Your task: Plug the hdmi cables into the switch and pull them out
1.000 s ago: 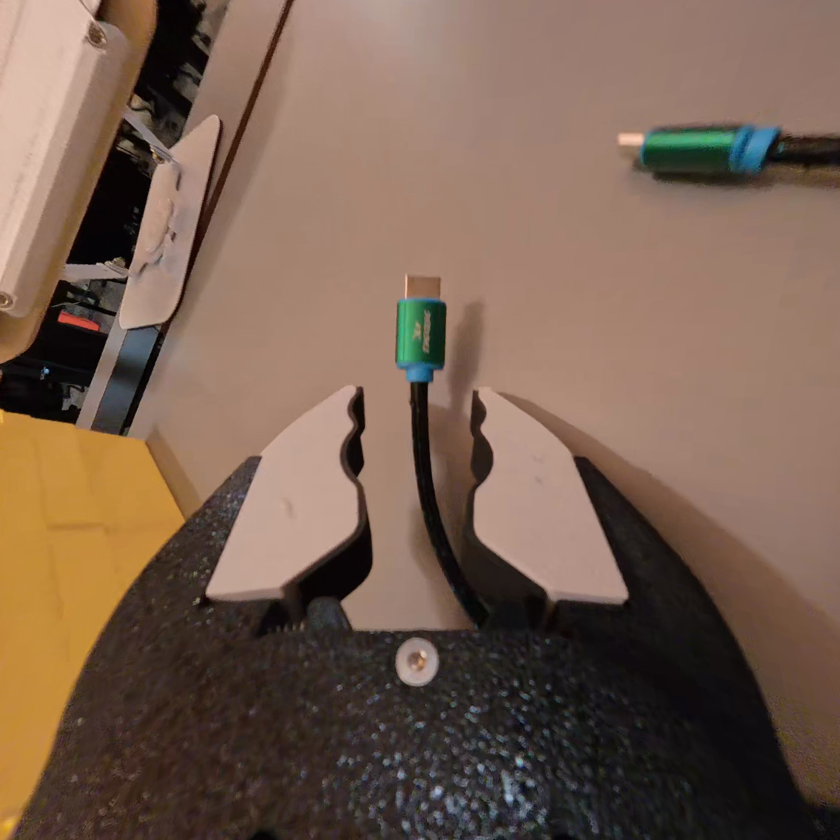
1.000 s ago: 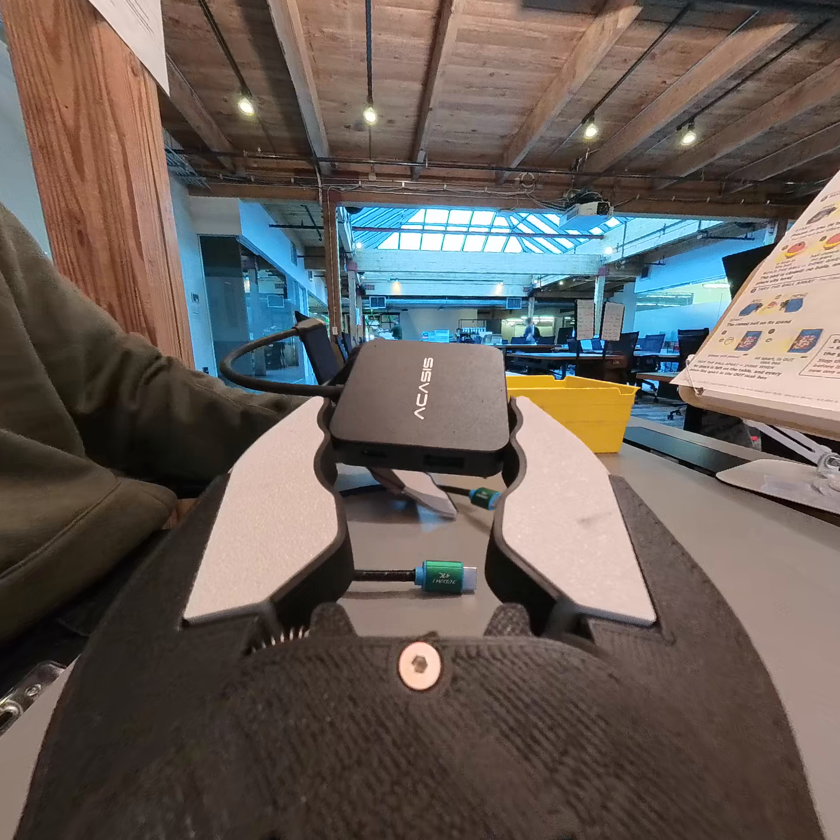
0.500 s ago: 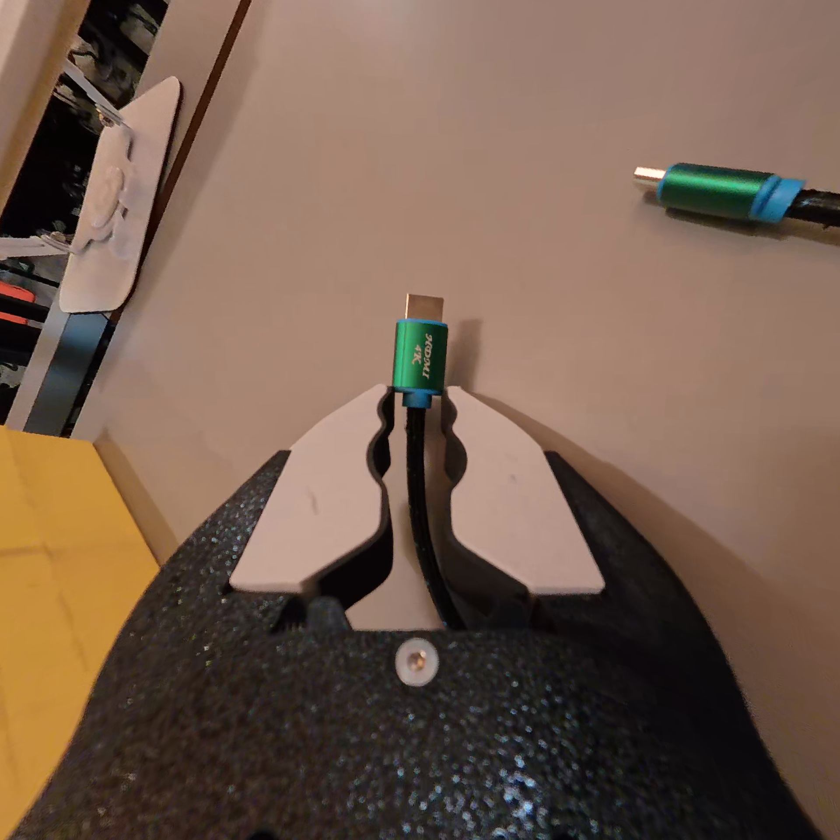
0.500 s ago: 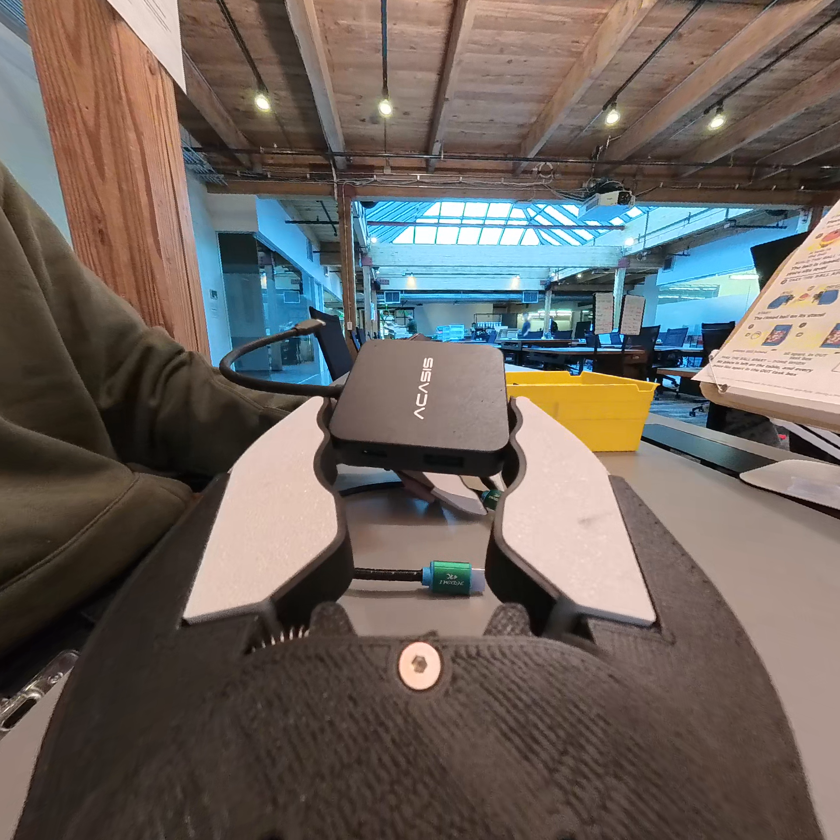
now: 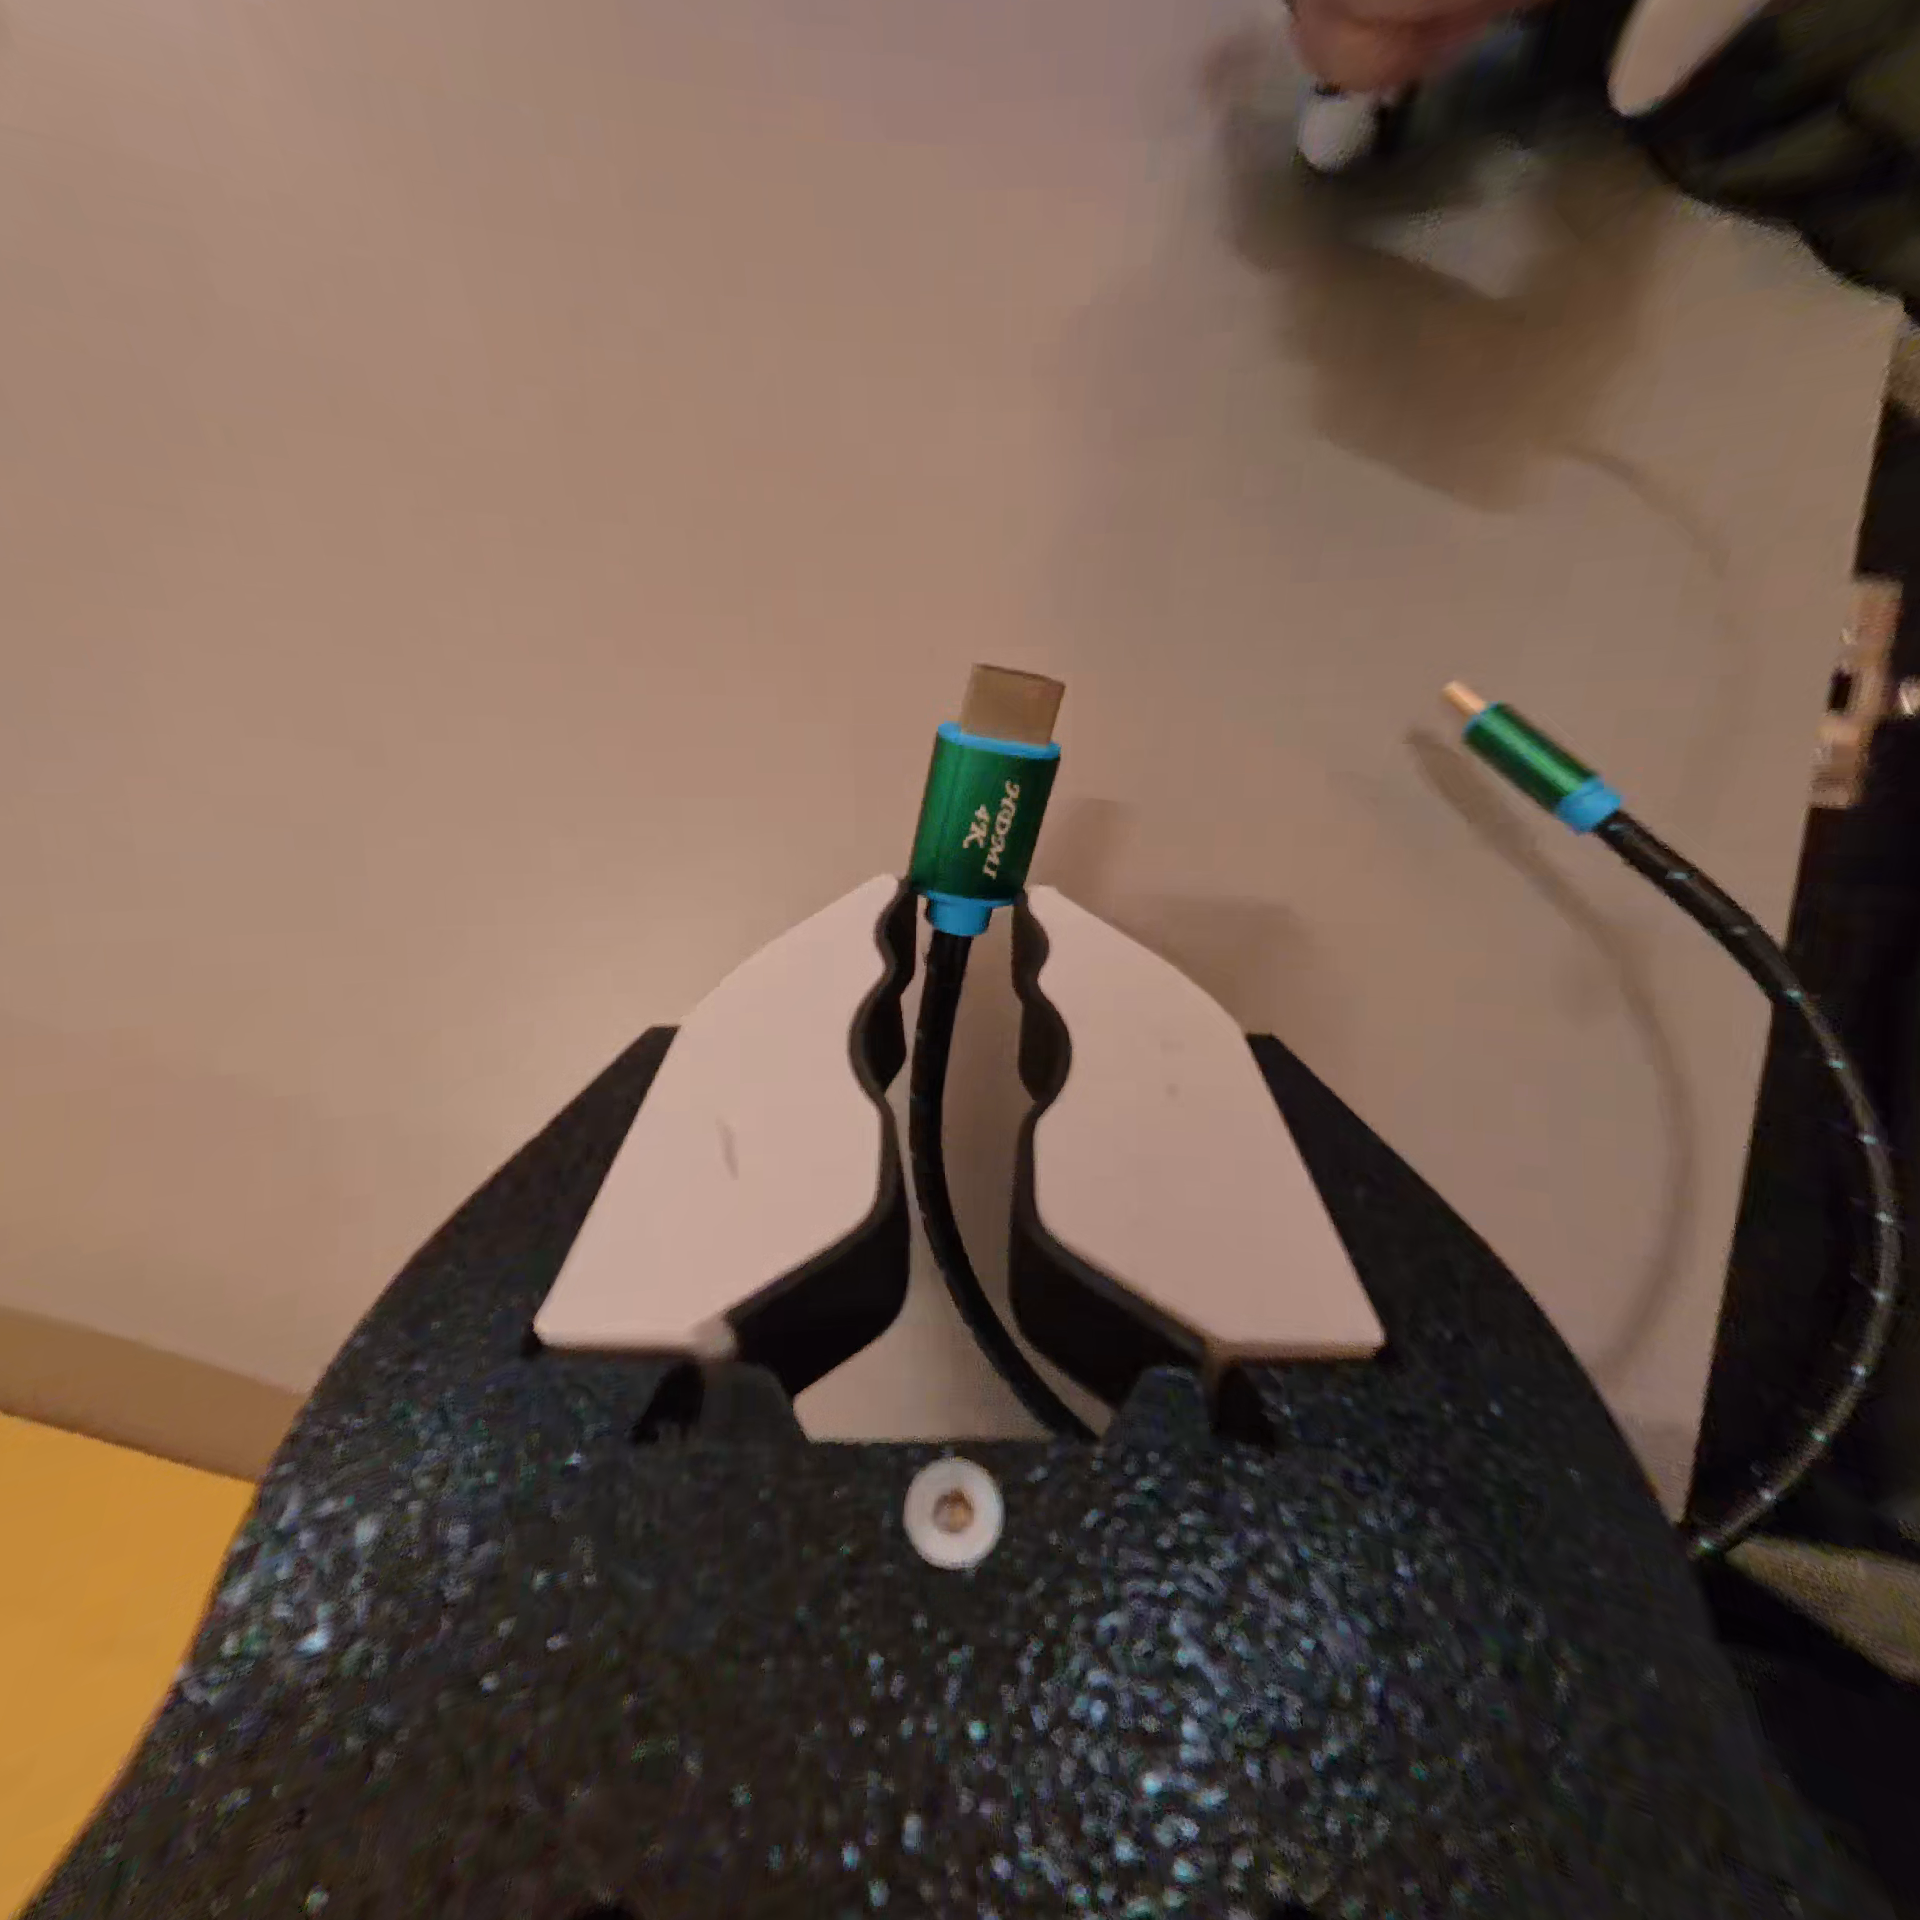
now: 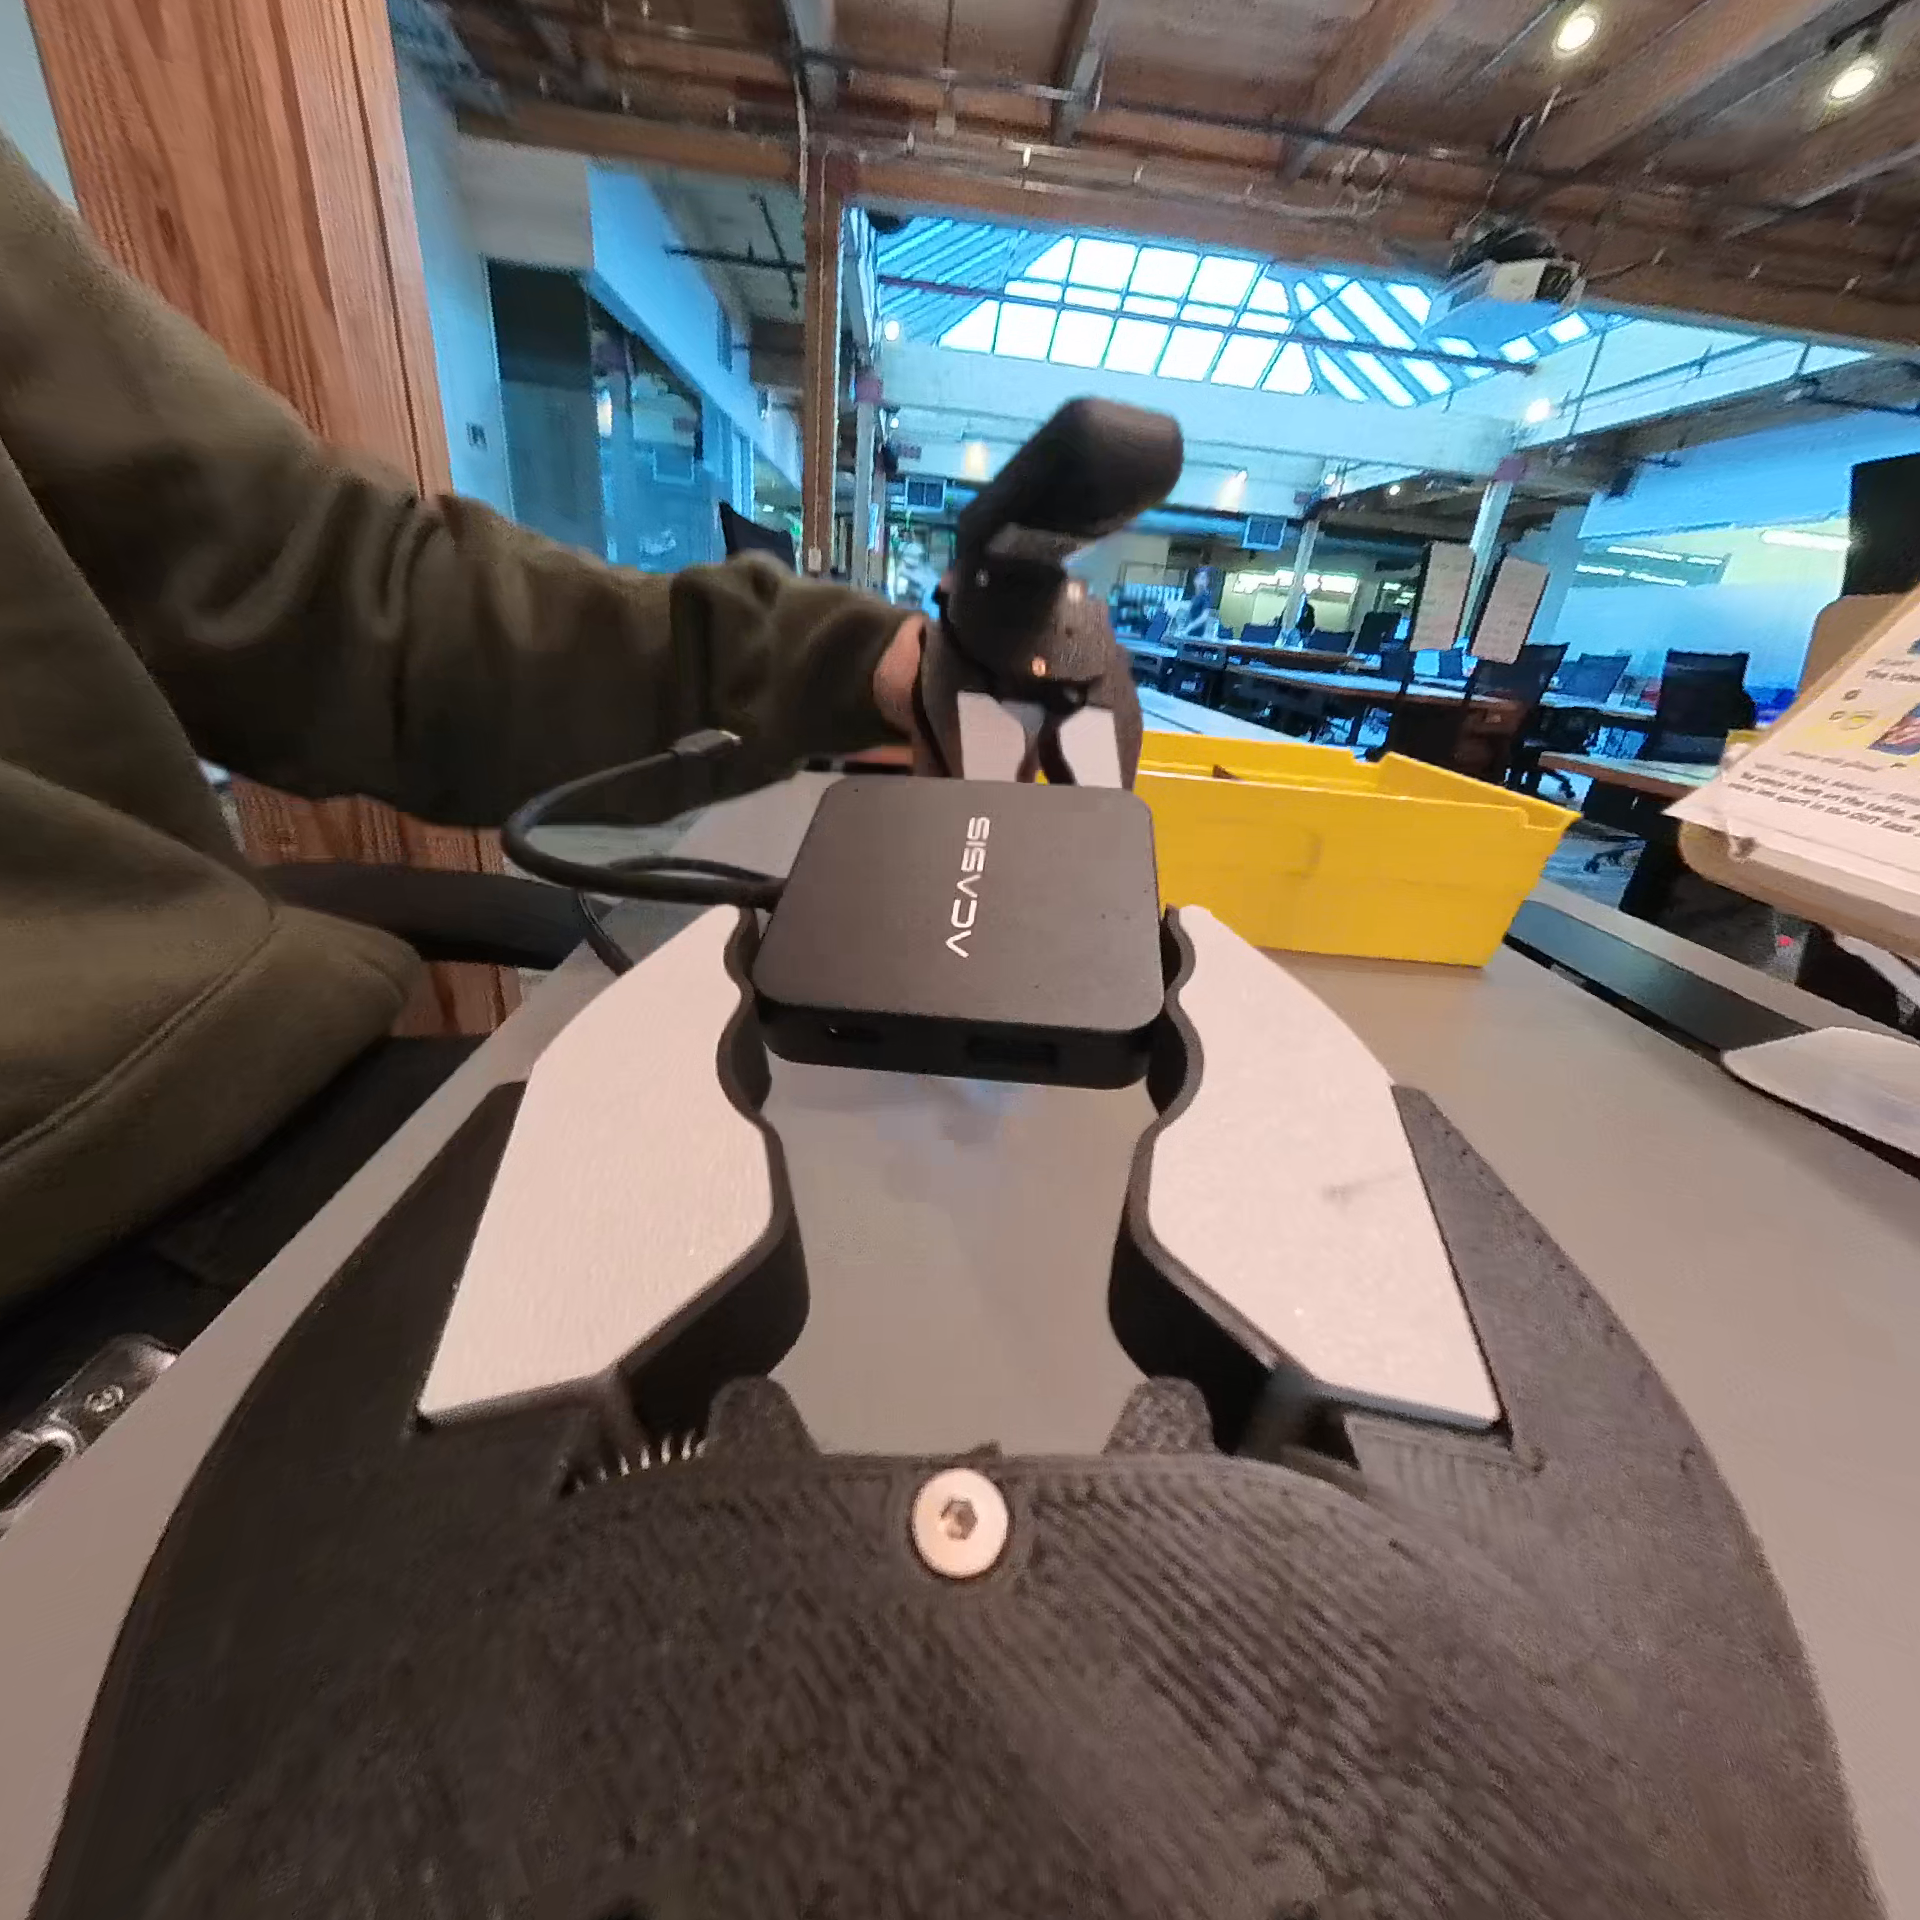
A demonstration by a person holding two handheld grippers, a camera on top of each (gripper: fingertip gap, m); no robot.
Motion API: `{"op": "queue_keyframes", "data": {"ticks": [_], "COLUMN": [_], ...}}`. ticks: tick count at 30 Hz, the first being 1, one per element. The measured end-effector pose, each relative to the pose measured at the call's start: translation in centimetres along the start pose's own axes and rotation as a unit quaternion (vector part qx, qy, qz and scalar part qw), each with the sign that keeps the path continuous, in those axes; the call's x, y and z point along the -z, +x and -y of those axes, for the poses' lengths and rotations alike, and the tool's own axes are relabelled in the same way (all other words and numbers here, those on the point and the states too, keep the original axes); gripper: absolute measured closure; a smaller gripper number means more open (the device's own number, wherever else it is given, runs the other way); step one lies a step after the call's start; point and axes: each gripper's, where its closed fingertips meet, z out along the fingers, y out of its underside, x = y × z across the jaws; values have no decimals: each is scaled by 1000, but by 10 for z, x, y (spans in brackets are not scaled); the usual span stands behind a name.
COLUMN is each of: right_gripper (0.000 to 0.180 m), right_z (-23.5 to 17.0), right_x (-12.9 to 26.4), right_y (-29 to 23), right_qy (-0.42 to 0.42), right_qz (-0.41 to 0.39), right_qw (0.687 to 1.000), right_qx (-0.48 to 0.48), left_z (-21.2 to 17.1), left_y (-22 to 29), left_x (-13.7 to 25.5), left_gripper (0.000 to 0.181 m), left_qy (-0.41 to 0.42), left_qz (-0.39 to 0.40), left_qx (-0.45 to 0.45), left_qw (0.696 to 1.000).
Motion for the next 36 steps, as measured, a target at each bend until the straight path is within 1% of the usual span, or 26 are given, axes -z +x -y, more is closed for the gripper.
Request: {"op": "queue_keyframes", "data": {"ticks": [1,4,7,9,13,16,19,21,23,25,29,31,36], "right_gripper": [107,107,107,107,107,107,107,107,107,107,107,107,107], "right_z": [-2,-2,4,7,7,7,7,8,8,7,7,7,7], "right_x": [-1,-1,3,6,7,7,8,8,8,8,8,8,7], "right_y": [-1,0,1,3,1,1,2,2,2,2,2,2,2], "right_qy": [-6,-7,16,28,29,28,31,31,31,31,30,30,31], "right_qz": [2,-3,-4,-8,-6,-7,-6,-6,-6,-6,-5,-5,-4], "right_qw": [1000,1000,1000,1000,1000,1000,1000,999,999,999,999,1000,1000], "right_qx": [2,4,-1,-4,0,0,-5,-6,-6,-6,-7,-7,-6], "left_z": [4,16,9,2,-5,-6,-4,-3,-1,0,2,3,6], "left_y": [6,16,11,13,10,7,9,9,9,10,10,10,7], "left_x": [3,4,-14,-31,-57,-62,-62,-62,-63,-63,-63,-63,-62], "left_gripper": [164,164,162,159,154,138,138,138,139,145,150,160,160], "left_qy": [-12,-37,-59,-45,3,20,29,34,48,58,71,85,103], "left_qz": [-3,7,37,35,73,123,160,180,194,199,203,208,219], "left_qx": [-21,-72,-85,-75,-92,-147,-205,-221,-221,-218,-209,-204,-198], "left_qw": [1000,997,994,996,993,981,965,958,955,954,954,953,950]}}
